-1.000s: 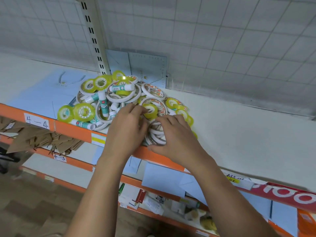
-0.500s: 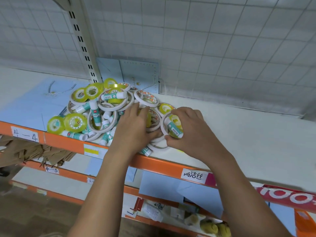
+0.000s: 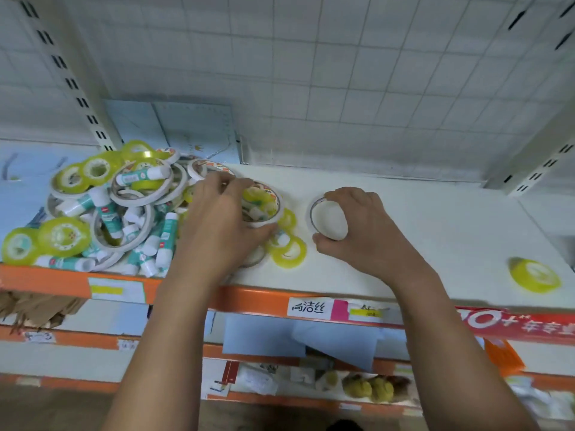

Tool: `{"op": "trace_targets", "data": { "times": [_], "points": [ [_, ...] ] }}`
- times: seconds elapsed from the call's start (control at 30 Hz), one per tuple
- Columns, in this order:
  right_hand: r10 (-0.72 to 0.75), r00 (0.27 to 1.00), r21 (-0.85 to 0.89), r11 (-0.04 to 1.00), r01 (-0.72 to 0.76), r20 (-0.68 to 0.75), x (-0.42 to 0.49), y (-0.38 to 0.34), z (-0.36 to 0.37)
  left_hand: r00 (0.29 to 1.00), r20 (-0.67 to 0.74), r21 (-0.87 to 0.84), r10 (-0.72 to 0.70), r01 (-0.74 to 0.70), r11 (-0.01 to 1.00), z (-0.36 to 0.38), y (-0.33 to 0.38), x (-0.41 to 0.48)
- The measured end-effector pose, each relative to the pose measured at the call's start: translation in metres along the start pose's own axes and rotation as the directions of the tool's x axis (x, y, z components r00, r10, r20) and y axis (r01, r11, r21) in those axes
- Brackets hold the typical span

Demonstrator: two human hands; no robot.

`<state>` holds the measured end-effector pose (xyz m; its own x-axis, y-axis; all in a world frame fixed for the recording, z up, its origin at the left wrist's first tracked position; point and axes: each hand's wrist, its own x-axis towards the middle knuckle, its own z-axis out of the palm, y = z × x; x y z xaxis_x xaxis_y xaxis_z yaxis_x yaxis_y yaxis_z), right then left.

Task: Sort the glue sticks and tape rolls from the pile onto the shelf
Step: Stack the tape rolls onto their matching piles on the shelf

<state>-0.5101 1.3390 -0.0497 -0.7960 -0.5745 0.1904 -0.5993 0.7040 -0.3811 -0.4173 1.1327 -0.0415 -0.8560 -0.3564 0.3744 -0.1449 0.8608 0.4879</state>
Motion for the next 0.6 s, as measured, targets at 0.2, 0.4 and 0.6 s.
{"op": "trace_targets", "data": {
  "times": [0.2, 0.4, 0.6],
  "points": [
    [0.151, 0.987, -0.022, 0.988, -0.150, 0.052, -0.033, 0.062, -0.024, 0.984, 0.147, -0.099, 0.098, -0.084, 0.992, 0.050, 0.060, 0.007],
    [0.205, 0.975, -0.061, 0.978, -0.201, 0.085, -0.055, 0.098, -0.031, 0.962, 0.230, -0.146, 0.150, -0.118, 0.982, 0.089, 0.102, 0.007],
    [0.198, 0.969, 0.053, 0.977, -0.207, 0.148, -0.069, 0.120, -0.033, 0.943, 0.292, -0.156, 0.163, -0.121, 0.980, 0.113, 0.128, 0.004]
  ]
}}
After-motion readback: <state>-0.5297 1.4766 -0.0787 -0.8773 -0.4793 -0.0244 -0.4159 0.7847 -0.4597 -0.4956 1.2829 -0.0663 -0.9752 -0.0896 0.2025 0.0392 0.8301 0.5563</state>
